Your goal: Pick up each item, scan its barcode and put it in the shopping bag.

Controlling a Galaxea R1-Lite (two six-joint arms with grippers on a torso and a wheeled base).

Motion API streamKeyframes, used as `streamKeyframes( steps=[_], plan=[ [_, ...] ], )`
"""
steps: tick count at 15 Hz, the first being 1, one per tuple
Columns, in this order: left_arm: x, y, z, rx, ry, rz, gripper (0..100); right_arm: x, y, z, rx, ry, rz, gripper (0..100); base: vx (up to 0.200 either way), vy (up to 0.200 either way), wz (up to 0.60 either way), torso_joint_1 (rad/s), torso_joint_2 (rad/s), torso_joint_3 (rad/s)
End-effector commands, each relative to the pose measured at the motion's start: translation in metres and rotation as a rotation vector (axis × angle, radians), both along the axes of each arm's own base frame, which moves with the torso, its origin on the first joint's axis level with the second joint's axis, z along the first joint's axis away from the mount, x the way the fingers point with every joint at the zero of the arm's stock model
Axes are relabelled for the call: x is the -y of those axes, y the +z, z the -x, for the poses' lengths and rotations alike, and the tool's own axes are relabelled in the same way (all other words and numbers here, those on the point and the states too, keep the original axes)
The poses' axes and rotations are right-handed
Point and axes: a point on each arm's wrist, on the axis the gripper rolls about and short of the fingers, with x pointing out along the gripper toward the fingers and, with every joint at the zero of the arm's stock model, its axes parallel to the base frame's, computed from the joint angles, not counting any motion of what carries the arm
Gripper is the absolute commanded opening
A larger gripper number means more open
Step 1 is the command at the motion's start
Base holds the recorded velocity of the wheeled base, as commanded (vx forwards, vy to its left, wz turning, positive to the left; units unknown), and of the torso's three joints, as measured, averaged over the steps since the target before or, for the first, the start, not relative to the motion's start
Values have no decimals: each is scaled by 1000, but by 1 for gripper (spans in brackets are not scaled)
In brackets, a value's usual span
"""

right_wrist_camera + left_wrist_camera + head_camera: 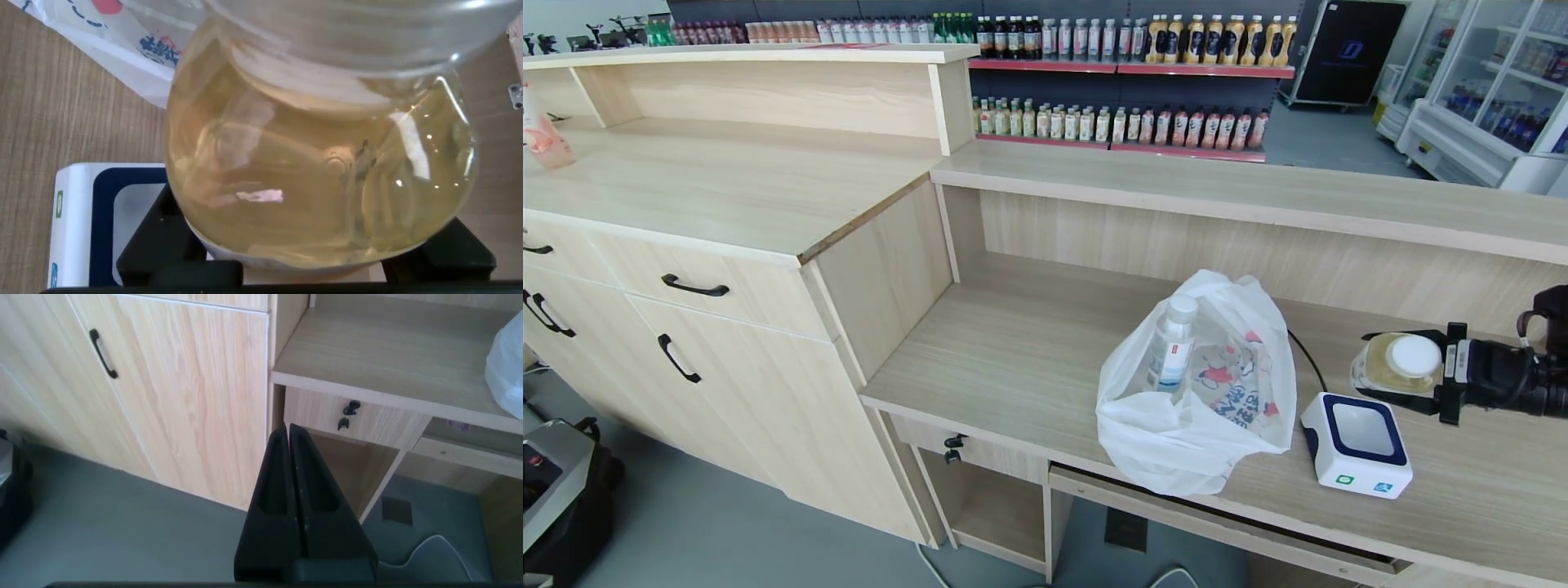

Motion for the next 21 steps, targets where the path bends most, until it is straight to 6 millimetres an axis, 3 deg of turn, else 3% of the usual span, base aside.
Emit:
streamKeyframes(
  steps=[1, 21],
  plan=[
    [0, 0, 0, 0, 1, -1, 0, 0, 1, 1, 1, 0, 4, 0, 0, 0, 0, 0, 0, 0],
    [0, 0, 0, 0, 1, 0, 0, -2, -13, 0, -28, 10, 8, 0, 0, 0, 0, 0, 0, 0]
  ],
)
